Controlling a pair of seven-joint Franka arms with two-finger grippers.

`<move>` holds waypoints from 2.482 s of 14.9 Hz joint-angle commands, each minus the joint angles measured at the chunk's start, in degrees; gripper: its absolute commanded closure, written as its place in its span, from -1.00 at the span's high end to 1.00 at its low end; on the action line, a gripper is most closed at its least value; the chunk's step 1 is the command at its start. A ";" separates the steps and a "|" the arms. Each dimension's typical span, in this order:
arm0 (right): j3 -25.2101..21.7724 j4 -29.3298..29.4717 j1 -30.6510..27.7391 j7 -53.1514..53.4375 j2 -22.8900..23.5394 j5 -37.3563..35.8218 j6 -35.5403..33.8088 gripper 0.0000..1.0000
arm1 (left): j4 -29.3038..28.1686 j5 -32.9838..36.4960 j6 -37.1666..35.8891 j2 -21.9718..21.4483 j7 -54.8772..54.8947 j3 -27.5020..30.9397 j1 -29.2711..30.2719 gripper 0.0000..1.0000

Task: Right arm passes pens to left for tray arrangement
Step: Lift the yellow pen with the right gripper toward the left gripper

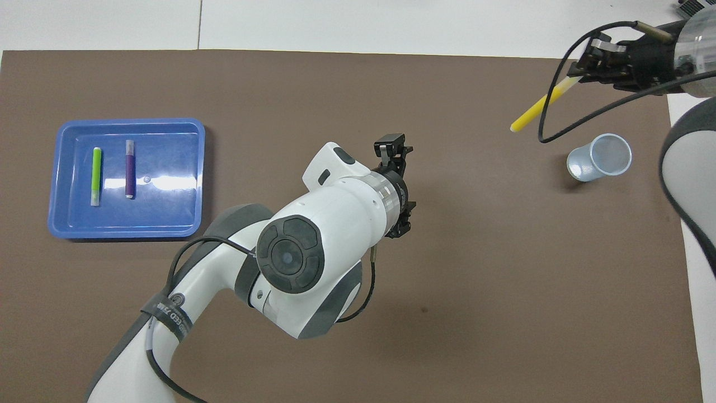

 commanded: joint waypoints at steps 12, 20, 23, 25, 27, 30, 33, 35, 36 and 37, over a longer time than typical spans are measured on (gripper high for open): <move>0.17 -15.54 7.59 17.80 -7.37 0.77 24.39 -1.00 | 9.57 0.01 9.41 5.50 -12.36 1.64 -0.76 1.00; 0.17 -21.69 8.82 21.49 -12.47 1.12 25.18 -1.00 | 9.48 0.10 9.49 5.86 -12.28 1.64 1.26 0.81; 0.26 -23.46 8.91 24.20 -13.88 1.74 25.71 -1.00 | 9.48 0.10 9.49 5.86 -12.28 1.64 1.79 0.59; 0.35 -23.46 9.96 26.94 -14.41 1.74 25.62 -1.00 | 9.48 0.10 9.49 5.86 -12.28 1.64 1.79 0.25; 0.35 -24.07 10.49 28.00 -14.85 1.74 25.62 -1.00 | 9.39 0.19 9.49 5.86 -12.19 1.64 1.79 0.19; 0.35 -25.13 11.11 29.06 -15.64 1.74 25.71 -1.00 | 9.22 0.19 9.49 5.86 -12.10 1.64 1.88 -0.01; 0.35 -25.74 11.11 29.06 -15.99 1.74 25.71 -1.00 | 8.95 0.28 9.49 5.86 -11.40 1.64 2.23 -0.01; 0.35 -25.83 11.11 29.06 -16.00 1.82 25.71 -1.00 | 8.95 0.28 8.80 5.77 -11.05 1.64 2.23 -0.01; 0.35 -25.75 11.11 29.14 -16.00 1.82 25.71 -1.00 | 8.78 0.28 8.53 5.51 -10.96 1.64 2.23 -0.01; 0.35 -25.83 11.19 29.14 -16.00 1.82 25.71 -1.00 | 8.52 0.28 7.57 5.16 -10.96 1.64 2.14 -0.01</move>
